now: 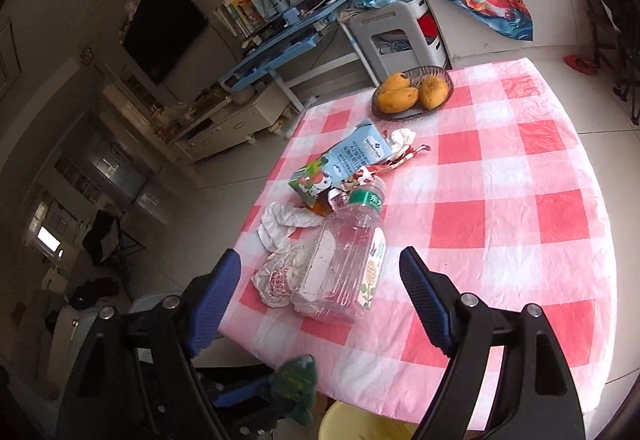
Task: Collect trash
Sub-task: 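Carry the toy over the yellow bin and open the left gripper, then grasp the crumpled white wrapper with the left gripper while the right grasps the clear bottle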
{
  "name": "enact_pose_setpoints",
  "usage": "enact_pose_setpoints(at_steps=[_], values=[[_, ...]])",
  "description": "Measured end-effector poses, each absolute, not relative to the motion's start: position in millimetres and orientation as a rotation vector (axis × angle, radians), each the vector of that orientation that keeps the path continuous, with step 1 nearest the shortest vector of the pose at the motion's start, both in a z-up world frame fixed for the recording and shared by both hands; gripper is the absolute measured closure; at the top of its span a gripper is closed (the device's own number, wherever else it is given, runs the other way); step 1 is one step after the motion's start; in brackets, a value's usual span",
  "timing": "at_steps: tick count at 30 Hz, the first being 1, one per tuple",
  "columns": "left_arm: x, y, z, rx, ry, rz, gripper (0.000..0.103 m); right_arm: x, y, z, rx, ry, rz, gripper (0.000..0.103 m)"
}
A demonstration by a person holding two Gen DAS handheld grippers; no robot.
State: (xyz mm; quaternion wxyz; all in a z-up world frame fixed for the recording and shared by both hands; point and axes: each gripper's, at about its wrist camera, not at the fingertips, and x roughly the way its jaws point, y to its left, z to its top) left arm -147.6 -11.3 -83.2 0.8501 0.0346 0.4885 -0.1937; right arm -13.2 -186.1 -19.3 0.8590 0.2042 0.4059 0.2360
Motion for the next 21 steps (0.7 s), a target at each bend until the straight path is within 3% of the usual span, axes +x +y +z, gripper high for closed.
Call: enact_pose_setpoints(at_steps=[7,9,21], values=[[-182.1,-38.0,-113.2,0.207,1.184,-0.508,0.067,-13.4,-186.4,-25.6,0.416,0.863,0.485,0.025],[-185.3,-39.3,-110.1,0.235,1.182,-0.511,0.058,-11.5,-189.2,-28.9,0.425,0.871,0.468,0.025],[-129.3,50.0,-31.9,0.009,0.902,-0.143,0.036,-4.3,-183.3,-47.8,0.417,0.911,0.419,0.025]])
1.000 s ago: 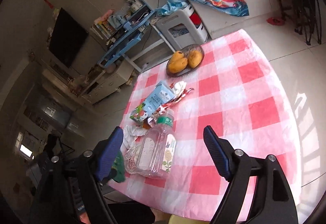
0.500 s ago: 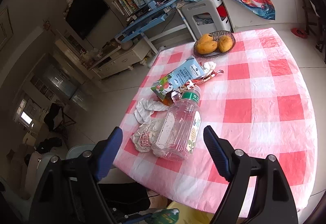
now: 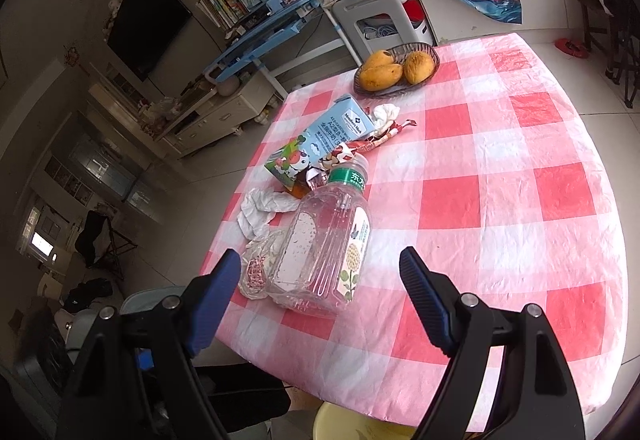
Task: Collect trash
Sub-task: 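Grasp the crumpled white wrapper with the left gripper while the right grasps the clear bottle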
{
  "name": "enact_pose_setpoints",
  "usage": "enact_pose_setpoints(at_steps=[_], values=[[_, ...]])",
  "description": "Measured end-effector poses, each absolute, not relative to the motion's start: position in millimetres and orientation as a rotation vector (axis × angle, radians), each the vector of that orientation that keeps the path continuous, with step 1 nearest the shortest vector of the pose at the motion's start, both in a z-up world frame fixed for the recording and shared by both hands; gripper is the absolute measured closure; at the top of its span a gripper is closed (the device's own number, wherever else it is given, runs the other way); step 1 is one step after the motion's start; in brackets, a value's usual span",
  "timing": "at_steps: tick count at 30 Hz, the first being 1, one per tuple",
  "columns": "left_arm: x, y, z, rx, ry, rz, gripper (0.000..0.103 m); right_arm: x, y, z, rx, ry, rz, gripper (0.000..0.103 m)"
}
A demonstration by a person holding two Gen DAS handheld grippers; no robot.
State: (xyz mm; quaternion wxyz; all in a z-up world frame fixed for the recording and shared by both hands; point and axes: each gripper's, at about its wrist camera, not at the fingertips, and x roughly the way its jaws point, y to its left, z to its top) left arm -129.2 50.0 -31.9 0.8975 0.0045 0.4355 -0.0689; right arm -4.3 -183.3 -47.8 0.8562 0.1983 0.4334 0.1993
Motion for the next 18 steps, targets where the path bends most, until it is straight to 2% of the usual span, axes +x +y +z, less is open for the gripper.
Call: enact_pose_setpoints(at_steps=[5,8,11,14,18], values=[[-72.4,81.1,1.2,-0.082,0.846,-0.016,0.034,1.1,-170.6,-55.1,0.388,0.902,0.397,0.025],[-46.7,87.4,3.1,-0.111,0.825,0.023,0.033,7.0,-158.9,-59.8,0.363,0.909,0.388,0.025],[-40.1,93.5,-18.6,-0.147,0.839,0.051,0.033,13.8,-146.5,-65.0,0.330,0.914,0.382,0.025],[-33.6,101.8,-54.4,-0.207,0.934,0.085,0.033,20.9,-134.0,-72.5,0.285,0.925,0.367,0.025],[-23.6,101.7,-60.1,-0.209,0.923,0.091,0.032,32.3,-121.0,-81.0,0.236,0.947,0.354,0.025]])
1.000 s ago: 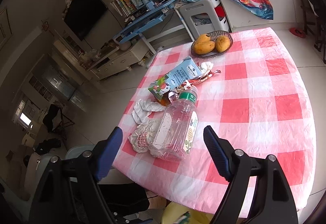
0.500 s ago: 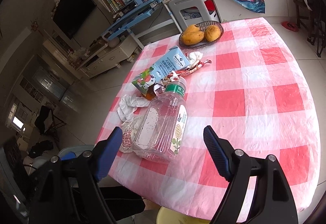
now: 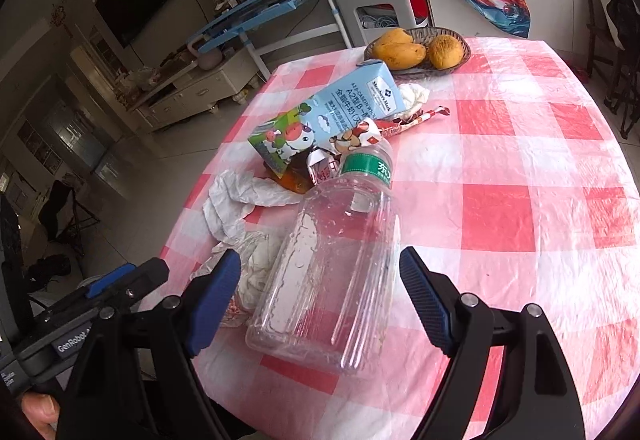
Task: Collect trash
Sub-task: 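Grasp the crumpled white wrapper with the left gripper while the right grasps the clear bottle, then lower the clear bottle into the yellow bin and open the right gripper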
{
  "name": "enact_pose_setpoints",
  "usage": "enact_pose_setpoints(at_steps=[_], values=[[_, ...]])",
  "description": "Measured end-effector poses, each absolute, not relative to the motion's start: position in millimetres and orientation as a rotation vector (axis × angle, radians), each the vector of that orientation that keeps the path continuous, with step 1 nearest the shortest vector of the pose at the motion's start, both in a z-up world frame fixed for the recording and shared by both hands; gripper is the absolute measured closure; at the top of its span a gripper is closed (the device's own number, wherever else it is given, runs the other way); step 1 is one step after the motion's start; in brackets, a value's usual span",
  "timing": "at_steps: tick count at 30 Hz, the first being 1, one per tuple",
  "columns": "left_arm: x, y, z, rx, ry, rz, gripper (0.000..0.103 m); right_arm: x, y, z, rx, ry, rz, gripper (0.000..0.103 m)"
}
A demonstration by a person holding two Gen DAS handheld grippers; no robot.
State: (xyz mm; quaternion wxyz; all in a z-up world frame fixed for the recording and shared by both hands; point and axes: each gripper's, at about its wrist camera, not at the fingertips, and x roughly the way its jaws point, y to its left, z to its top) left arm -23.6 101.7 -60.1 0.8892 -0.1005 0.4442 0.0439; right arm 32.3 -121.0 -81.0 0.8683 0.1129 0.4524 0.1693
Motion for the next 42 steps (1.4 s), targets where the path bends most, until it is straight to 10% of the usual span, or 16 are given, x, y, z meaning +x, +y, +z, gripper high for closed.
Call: enact_pose_setpoints(at_steps=[9,19,23,26,42], values=[[-11.6,72.5,-73.4,-0.158,0.956,0.000,0.027,41.6,-127.6,-88.9,0.138,0.982,0.307,0.047],[-3.3,23.7,-98.3,-0.028,1.008,-0.071,0.023,19.6,-171.9,-87.6,0.092,0.992,0.258,0.047],[-0.6,20.8,-103.2,-0.032,1.015,-0.102,0.065,20.8,-166.6,-87.7,0.061,1.001,0.274,0.047],[-4.0,19.7,-97.5,-0.045,0.990,-0.121,0.076,20.0,-162.6,-86.5,0.090,1.005,0.313,0.048],[-56.2,28.5,-30.0,-0.090,0.721,-0.156,0.077,-12.9,-185.9,-36.6,0.359,0.829,0.472,0.048]])
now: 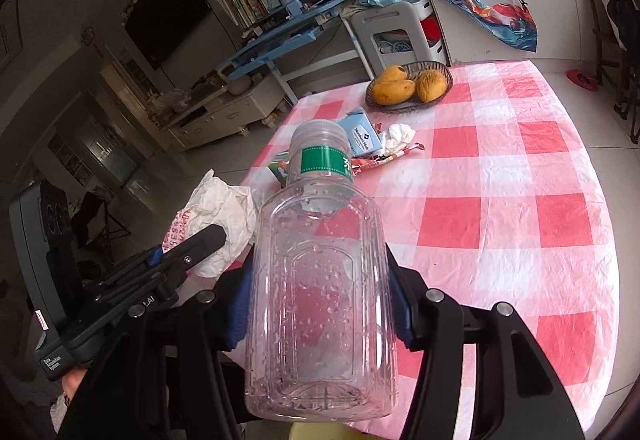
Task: Collect trash
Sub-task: 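Lower the clear bottle into the yellow bin and open the right gripper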
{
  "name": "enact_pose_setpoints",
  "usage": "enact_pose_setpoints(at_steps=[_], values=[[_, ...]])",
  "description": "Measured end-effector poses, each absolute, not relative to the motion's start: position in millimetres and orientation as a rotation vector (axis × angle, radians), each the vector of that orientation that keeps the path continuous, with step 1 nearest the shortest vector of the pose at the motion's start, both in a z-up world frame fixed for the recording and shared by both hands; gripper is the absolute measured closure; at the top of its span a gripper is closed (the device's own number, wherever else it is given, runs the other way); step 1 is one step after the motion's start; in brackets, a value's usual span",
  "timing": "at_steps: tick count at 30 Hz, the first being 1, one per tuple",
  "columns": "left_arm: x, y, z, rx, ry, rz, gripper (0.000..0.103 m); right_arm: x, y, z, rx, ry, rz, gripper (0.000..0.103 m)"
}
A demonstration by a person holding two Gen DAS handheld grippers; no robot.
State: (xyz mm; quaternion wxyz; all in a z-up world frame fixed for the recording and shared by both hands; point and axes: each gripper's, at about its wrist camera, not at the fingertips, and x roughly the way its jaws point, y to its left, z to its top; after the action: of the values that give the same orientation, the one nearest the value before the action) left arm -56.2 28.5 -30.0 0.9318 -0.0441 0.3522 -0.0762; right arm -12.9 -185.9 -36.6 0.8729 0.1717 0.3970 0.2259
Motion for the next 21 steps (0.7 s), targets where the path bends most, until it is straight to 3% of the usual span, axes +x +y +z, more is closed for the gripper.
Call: enact_pose_setpoints(at_steps=[21], values=[[-69.5,25.1,-20.5,-0.071,0.667,-0.136,0.077,-25.2,-191.9,-23.4,0.355,0.778,0.497,0.048]])
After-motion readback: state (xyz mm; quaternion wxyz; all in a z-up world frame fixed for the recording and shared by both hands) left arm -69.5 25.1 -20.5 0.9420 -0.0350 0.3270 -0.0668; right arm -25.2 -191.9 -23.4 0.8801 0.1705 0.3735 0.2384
